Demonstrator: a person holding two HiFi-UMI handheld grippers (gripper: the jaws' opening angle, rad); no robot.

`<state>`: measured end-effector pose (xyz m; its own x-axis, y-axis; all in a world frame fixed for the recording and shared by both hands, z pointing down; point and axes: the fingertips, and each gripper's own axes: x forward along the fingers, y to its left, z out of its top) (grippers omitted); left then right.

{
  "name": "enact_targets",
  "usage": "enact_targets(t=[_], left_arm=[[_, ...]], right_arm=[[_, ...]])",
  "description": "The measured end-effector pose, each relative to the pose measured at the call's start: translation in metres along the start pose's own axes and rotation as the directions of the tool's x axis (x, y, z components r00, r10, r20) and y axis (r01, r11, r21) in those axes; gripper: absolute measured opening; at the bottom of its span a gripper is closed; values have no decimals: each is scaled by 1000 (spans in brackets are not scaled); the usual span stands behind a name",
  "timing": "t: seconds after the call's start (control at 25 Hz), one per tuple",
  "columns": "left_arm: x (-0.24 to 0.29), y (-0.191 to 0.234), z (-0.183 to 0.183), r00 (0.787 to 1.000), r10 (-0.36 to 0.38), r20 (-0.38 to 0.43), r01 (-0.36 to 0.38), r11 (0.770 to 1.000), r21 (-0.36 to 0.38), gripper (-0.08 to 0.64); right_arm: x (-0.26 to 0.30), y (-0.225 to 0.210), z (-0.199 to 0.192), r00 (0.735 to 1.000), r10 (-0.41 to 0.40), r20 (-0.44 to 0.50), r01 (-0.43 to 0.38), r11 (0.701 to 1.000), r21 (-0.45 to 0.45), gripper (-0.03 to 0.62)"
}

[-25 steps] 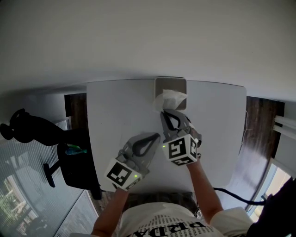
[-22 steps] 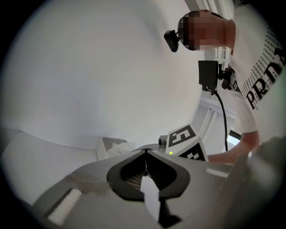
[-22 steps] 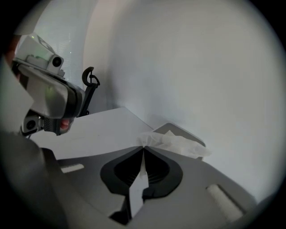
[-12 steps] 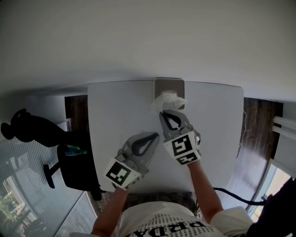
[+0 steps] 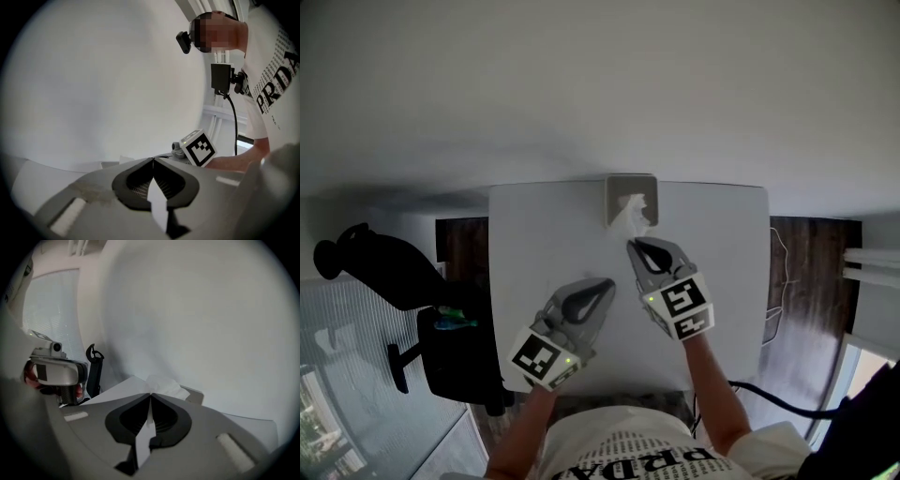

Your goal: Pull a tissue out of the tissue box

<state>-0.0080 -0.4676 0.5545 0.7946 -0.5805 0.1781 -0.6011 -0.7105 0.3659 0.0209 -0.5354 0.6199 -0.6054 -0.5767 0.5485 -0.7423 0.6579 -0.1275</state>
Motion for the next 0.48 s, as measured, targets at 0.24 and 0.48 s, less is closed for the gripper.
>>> enact_targets(t=[0.24,0.48], left_arm=[[-29,-39,23,999,1,35,-1,1000,0,-6],[-57,-77,38,998,-7,70,5,1000,24,-6]], right_arm=[[-56,20,21,999,-4,40,2,999,46,8],[-108,51,38,995,7,104,-16,996,85,8]])
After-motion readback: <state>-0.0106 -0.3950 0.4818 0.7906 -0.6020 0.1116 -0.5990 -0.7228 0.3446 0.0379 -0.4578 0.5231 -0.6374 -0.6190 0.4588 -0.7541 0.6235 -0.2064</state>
